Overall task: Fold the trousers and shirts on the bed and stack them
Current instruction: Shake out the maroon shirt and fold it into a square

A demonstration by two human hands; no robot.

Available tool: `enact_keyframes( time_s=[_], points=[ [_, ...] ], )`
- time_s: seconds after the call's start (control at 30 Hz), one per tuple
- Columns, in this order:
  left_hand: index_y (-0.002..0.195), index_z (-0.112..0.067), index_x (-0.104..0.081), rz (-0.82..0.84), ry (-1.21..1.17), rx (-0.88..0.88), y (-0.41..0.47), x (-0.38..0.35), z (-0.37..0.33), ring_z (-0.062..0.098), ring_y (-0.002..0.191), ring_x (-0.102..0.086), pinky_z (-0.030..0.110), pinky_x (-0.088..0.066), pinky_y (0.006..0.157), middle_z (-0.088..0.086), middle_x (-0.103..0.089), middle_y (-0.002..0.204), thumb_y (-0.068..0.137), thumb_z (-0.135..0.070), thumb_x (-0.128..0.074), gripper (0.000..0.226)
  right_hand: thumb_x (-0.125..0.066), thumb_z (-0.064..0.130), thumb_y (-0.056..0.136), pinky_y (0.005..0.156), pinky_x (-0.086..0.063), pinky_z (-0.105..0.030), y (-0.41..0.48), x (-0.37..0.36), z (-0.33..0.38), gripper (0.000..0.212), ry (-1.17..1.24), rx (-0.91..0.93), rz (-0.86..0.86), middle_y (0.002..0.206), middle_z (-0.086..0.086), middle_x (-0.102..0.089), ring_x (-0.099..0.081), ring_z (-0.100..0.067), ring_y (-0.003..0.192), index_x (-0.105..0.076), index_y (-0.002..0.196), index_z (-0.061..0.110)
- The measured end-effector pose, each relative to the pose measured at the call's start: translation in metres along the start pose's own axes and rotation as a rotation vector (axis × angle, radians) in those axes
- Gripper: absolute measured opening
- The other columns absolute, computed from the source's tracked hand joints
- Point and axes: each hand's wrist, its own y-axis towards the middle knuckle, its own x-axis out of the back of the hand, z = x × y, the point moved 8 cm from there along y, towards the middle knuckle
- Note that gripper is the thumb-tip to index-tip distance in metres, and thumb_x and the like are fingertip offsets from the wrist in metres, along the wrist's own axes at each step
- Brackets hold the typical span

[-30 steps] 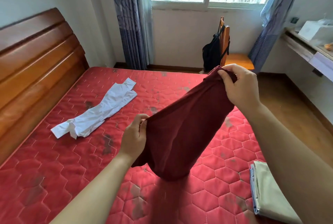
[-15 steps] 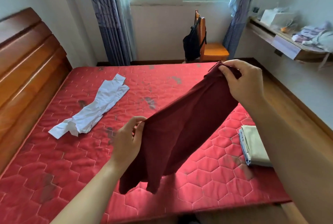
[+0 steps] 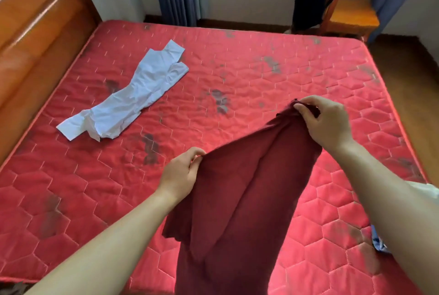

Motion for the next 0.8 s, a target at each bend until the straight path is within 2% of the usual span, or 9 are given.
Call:
enact_keyframes(
  time_s=[0.07,0.13,0.23,0.3,0.37,0.43,0.57,0.67,0.8],
  points=[
    [0.098,-0.025,-0.062,0.002,0.034,0.065,0.047,-0.029,0.034,0.005,0.068,-0.054,0.015,-0.032,0.059,-0.017,-0.057,0.07,0.093,-0.017,-0.052,0.014,-0.064,0.026,0.087,0.073,-0.046,-0.033,0.034,-0.06,-0.037,0.016,-0.03,-0.03,0.054,0.09,-0.008,-0.072,-0.065,-0.029,0.085,-0.07,0.093,0.012],
    [0.102,-0.022,-0.062,-0.008,0.061,0.126,0.097,-0.058,0.068,0.015,0.08,-0.058,0.022,-0.034,0.066,-0.011,-0.061,0.081,0.093,-0.016,-0.052,0.015,-0.062,0.03,0.088,0.076,-0.047,-0.036,0.069,-0.121,-0.072,0.02,-0.066,-0.068,0.108,0.096,-0.008,-0.071,-0.063,-0.031,0.092,-0.069,0.098,0.014],
    [0.122,-0.015,-0.055,-0.021,0.153,0.225,0.152,-0.098,0.123,0.027,0.111,-0.054,0.032,-0.038,0.093,0.006,-0.059,0.117,0.092,-0.019,-0.054,0.03,-0.056,0.032,0.091,0.092,-0.041,-0.04,0.105,-0.207,-0.115,0.036,-0.11,-0.112,0.218,0.118,-0.013,-0.061,-0.053,-0.032,0.111,-0.058,0.12,0.01],
    [0.131,-0.014,-0.046,0.029,0.216,0.332,0.158,-0.126,0.164,0.03,0.119,-0.048,0.037,-0.037,0.1,0.011,-0.051,0.129,0.092,-0.025,-0.054,0.042,-0.055,0.031,0.092,0.102,-0.035,-0.045,0.104,-0.255,-0.131,0.046,-0.132,-0.114,0.258,0.133,-0.015,-0.047,-0.044,-0.035,0.121,-0.048,0.13,0.005],
    [0.132,-0.016,-0.044,0.123,0.237,0.429,0.142,-0.154,0.201,0.03,0.118,-0.049,0.041,-0.04,0.097,0.01,-0.05,0.129,0.091,-0.027,-0.055,0.043,-0.057,0.03,0.09,0.102,-0.035,-0.047,0.074,-0.3,-0.138,0.049,-0.097,-0.095,0.351,0.136,-0.015,-0.043,-0.042,-0.035,0.123,-0.046,0.131,0.004],
    [0.129,-0.019,-0.046,0.196,0.266,0.465,0.117,-0.177,0.228,0.026,0.118,-0.05,0.041,-0.042,0.096,0.006,-0.05,0.129,0.09,-0.029,-0.056,0.042,-0.059,0.03,0.089,0.101,-0.037,-0.047,0.016,-0.343,-0.138,0.05,-0.059,-0.059,0.519,0.136,-0.014,-0.042,-0.041,-0.032,0.125,-0.047,0.131,0.006],
    [0.124,-0.023,-0.049,0.221,0.263,0.481,0.083,-0.198,0.26,0.021,0.116,-0.051,0.038,-0.044,0.093,0.001,-0.051,0.128,0.086,-0.031,-0.06,0.04,-0.056,0.039,0.09,0.101,-0.039,-0.04,-0.098,-0.397,-0.138,0.05,-0.044,-0.059,0.75,0.14,-0.005,-0.04,-0.041,-0.024,0.127,-0.048,0.133,0.015],
    [0.123,-0.024,-0.049,0.179,0.281,0.473,0.077,-0.203,0.272,0.021,0.115,-0.051,0.038,-0.044,0.093,-0.002,-0.05,0.127,0.081,-0.039,-0.065,0.047,-0.053,0.044,0.09,0.1,-0.038,-0.035,-0.142,-0.418,-0.135,0.049,-0.055,-0.081,0.773,0.14,0.0,-0.039,-0.039,-0.02,0.128,-0.048,0.133,0.02],
    [0.129,-0.023,-0.041,0.158,0.281,0.48,0.079,-0.214,0.286,0.024,0.115,-0.051,0.039,-0.044,0.092,-0.001,-0.049,0.127,0.078,-0.044,-0.068,0.062,-0.057,0.041,0.089,0.099,-0.038,-0.036,-0.159,-0.428,-0.126,0.046,-0.026,-0.152,0.683,0.137,-0.001,-0.045,-0.039,-0.019,0.128,-0.053,0.129,0.017]
  ],
)
